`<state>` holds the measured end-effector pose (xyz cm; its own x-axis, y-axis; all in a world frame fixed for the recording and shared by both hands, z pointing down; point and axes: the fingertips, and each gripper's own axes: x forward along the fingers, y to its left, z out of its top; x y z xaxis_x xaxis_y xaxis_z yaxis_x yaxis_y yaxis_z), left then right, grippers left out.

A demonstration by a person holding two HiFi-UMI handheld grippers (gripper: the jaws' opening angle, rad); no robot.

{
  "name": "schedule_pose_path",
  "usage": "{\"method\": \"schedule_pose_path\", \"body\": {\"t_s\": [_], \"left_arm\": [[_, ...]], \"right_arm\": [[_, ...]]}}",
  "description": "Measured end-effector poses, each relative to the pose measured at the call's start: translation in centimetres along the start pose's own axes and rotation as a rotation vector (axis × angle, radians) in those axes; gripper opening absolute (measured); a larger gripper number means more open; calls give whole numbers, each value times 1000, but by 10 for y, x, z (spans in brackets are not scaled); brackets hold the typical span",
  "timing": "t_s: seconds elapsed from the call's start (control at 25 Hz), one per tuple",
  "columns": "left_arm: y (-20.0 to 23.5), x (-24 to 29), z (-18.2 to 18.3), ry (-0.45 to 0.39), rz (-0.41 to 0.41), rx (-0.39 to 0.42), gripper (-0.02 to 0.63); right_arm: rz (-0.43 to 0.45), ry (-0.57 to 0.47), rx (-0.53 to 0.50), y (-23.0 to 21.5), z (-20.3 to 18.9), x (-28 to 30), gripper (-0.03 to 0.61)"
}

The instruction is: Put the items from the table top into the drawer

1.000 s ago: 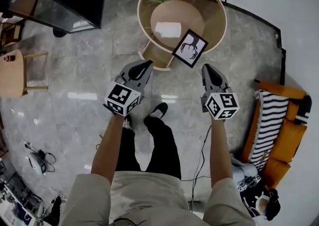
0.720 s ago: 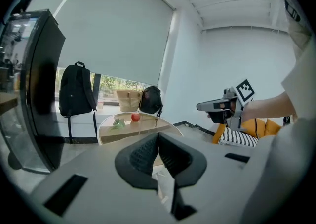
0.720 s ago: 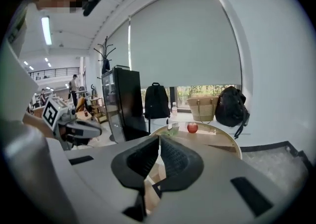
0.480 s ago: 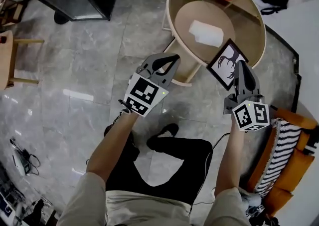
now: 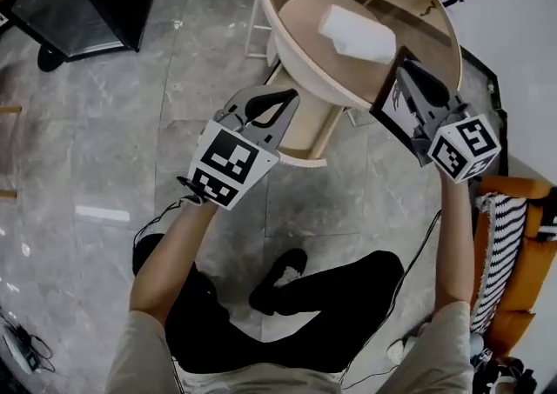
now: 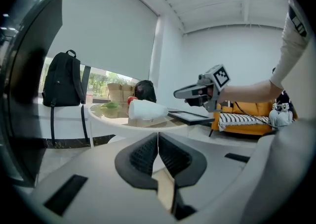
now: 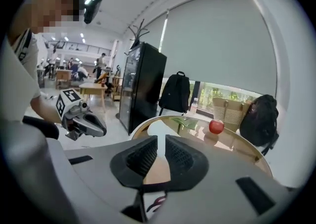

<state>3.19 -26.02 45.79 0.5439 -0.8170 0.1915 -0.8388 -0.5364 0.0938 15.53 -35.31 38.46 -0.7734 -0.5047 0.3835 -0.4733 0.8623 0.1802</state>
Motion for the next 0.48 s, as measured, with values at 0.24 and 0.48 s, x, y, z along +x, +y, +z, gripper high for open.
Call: {"method": "schedule_pose_path", "body": {"t_s": [0.24, 0.48], "left_arm": [[12, -14, -39, -37, 6, 46, 20], [11, -37, -72, 5, 37, 4, 20]], "right_arm": [[145, 94, -208, -9, -11, 55, 196], [164, 219, -351, -9, -5, 93, 296]]}}
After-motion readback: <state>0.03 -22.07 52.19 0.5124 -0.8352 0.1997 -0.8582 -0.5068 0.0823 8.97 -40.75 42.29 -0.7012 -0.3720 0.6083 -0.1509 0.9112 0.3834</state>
